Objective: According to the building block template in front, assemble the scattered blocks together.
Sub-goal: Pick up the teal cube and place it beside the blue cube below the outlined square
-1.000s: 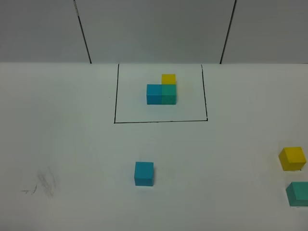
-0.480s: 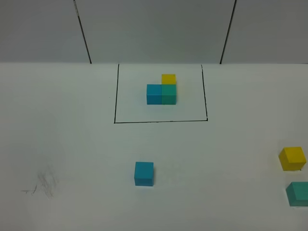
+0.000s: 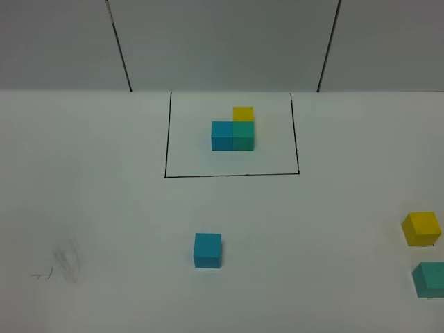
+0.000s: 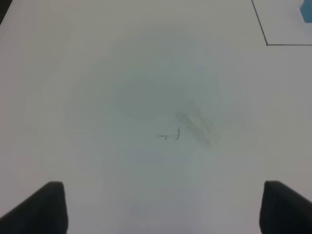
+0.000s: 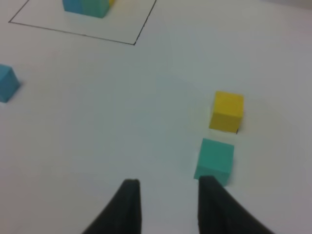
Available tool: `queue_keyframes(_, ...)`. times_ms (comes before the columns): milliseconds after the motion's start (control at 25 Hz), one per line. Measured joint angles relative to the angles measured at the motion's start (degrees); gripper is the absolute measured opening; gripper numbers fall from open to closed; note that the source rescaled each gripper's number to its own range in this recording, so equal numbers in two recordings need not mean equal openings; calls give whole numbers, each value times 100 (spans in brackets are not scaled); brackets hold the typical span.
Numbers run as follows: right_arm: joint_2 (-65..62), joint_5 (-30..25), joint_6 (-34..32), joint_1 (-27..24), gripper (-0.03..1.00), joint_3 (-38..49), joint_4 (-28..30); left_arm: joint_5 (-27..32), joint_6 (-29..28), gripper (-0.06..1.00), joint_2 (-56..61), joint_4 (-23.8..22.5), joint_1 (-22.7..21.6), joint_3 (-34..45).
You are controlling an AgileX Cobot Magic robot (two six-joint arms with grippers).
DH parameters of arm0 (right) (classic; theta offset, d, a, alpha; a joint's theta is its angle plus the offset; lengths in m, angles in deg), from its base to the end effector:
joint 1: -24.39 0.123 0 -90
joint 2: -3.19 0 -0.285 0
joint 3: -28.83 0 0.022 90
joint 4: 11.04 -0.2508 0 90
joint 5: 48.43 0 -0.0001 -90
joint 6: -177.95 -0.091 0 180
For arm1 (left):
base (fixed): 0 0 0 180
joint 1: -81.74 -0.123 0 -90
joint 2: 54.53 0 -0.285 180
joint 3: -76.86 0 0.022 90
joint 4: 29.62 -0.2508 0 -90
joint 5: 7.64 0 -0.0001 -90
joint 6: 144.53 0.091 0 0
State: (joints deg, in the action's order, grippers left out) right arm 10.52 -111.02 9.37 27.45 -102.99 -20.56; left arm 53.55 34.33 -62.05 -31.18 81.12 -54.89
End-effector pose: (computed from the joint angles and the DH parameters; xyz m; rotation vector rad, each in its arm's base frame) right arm -0.0095 0.0129 0.2775 -0.2708 2.0336 0.1086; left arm -0.0065 0.0021 0.2782 -0.0329 2.0409 0.0269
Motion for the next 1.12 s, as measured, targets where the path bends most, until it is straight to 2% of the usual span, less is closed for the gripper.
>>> queue_keyframes(80,0,0,0,0,11,0,0,0,-12,95,0,0,0,0)
queue_keyframes(440,0,0,0,0,11,0,0,0,-19,65,0,-7,0,0)
queue_keyframes(720,0,74,0,0,11,0,0,0,-19,46,0,-7,0,0)
queue_keyframes(1000,0,222,-76,0,11,0,-139,0,-19,39,0,-7,0,0)
queue_keyframes(1120,0,216,-456,0,13,0,-243,0,-19,38,0,-7,0,0)
